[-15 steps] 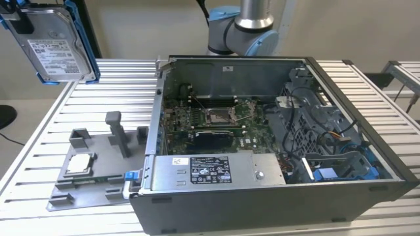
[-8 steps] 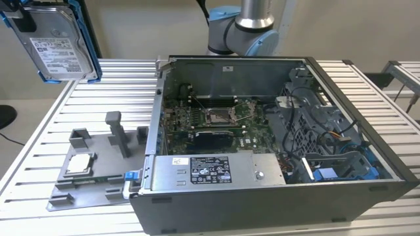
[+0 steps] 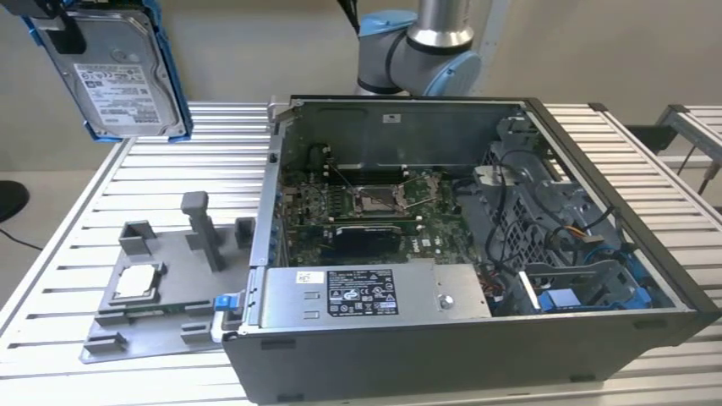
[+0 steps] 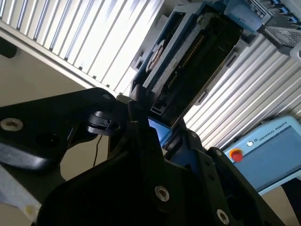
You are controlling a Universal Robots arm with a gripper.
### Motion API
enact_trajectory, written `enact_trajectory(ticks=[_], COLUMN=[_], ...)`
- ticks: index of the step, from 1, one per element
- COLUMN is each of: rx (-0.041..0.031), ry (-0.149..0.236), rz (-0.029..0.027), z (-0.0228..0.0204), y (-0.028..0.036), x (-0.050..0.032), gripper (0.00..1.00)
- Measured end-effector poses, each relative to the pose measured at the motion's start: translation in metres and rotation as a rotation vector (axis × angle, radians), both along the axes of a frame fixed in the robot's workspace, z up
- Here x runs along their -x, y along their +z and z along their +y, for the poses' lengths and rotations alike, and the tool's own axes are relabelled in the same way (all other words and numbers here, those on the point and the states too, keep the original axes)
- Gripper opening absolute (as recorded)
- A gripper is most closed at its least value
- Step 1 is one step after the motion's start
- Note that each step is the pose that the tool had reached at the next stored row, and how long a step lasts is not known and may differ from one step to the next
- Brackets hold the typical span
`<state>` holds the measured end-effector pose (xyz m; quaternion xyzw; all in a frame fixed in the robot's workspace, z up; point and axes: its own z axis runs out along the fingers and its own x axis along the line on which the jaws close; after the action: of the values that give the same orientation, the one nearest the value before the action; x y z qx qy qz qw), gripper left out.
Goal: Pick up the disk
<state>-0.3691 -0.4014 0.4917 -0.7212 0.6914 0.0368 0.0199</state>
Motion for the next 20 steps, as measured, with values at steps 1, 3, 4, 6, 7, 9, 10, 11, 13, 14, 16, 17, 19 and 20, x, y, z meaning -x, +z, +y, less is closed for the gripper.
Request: enact_trajectory(ticks=[1,3,4,6,7,9,10,11,13,14,16,17,19,20], rx=[0.0001,0.0000,0.0000,0.0001,0.0000,0.0000,0.0000,0.0000,0.0000,0.0001,0.0000,0.0000,0.0000,0.0000], ry=[0.000,0.000,0.000,0.000,0.000,0.000,0.000,0.000,0.000,0.000,0.000,0.000,0.000,0.000], rz=[0.0001,0.0001,0.0002,0.0002,0.0002,0.0002,0.0002,0.0002,0.0005,0.0007,0.0015,0.0023,0.0042,0.0054], z=[-0.0006,-0.0018,-0.0024,-0.0037,-0.0044,-0.0058,-0.0065,-0.0072,-0.0088,-0.0097,-0.0117,-0.0127,-0.0144,-0.0152], y=[0.0000,0.0000,0.0000,0.0000,0.0000,0.0000,0.0000,0.0000,0.0000,0.0000,0.0000,0.0000,0.0000,0.0000], x=[-0.0034,-0.0112,-0.0148,-0.0220,-0.0259,-0.0337,-0.0380,-0.0422,-0.0511,-0.0555,-0.0647,-0.0693,-0.0782,-0.0828], gripper=[0.00,0.00,0.00,0.00,0.00,0.00,0.00,0.00,0.00,0.00,0.00,0.00,0.00,0.00])
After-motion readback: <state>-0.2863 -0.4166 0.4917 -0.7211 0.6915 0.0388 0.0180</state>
